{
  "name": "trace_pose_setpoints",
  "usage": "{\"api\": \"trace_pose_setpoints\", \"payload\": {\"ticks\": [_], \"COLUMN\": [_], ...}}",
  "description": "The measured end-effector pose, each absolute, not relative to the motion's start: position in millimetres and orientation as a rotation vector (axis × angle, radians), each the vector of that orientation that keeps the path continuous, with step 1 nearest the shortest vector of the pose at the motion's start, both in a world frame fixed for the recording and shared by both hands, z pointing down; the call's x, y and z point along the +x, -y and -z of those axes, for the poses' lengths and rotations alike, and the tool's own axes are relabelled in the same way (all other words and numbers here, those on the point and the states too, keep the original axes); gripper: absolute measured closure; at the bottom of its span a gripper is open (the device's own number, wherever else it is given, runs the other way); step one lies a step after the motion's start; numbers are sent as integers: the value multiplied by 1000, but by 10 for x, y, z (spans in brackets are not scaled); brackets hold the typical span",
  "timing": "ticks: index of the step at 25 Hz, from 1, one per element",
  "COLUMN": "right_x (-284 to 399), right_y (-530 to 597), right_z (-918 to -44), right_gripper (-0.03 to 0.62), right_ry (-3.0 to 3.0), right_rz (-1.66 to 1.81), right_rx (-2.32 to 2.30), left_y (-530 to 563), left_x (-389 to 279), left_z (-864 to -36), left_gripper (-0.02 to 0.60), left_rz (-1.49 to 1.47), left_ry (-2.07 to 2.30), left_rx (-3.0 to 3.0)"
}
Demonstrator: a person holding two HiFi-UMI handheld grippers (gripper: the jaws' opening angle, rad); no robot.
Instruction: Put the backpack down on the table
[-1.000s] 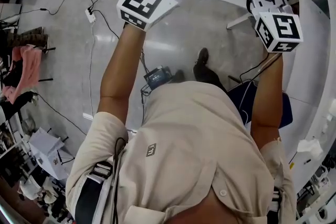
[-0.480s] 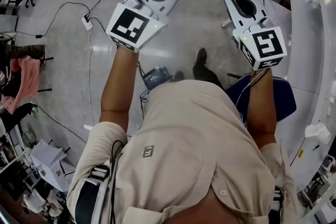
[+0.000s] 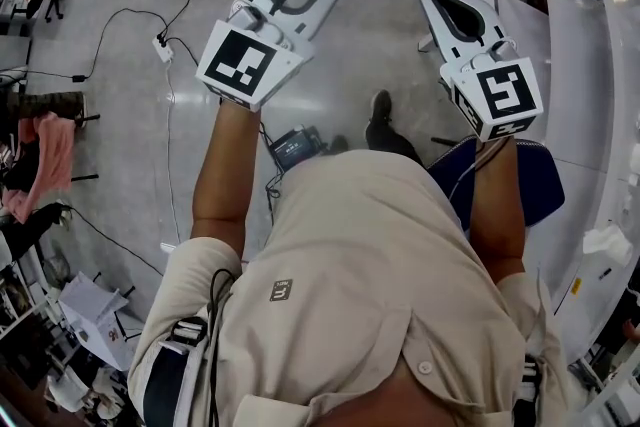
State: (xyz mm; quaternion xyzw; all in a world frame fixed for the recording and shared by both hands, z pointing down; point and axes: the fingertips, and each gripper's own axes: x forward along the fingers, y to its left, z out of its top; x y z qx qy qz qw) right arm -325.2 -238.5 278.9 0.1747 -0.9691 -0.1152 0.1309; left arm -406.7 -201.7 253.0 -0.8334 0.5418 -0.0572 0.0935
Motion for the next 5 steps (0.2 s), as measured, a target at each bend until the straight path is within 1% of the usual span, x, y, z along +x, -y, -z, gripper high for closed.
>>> {"api": "trace_pose_setpoints", "payload": {"ticks": [5], "right_x": [-3214], "right_y": [2385], "right_z": [-2755], "right_gripper": [569], "right_ry": [2814], "right_rz": [339], "right_rx": [511], "left_y": [1999], "left_x": [-4018], "left_z": [-2539], "left_gripper": [541], "left_rz": [179], "left_ry": [-1609], "left_rx": [-2476]}}
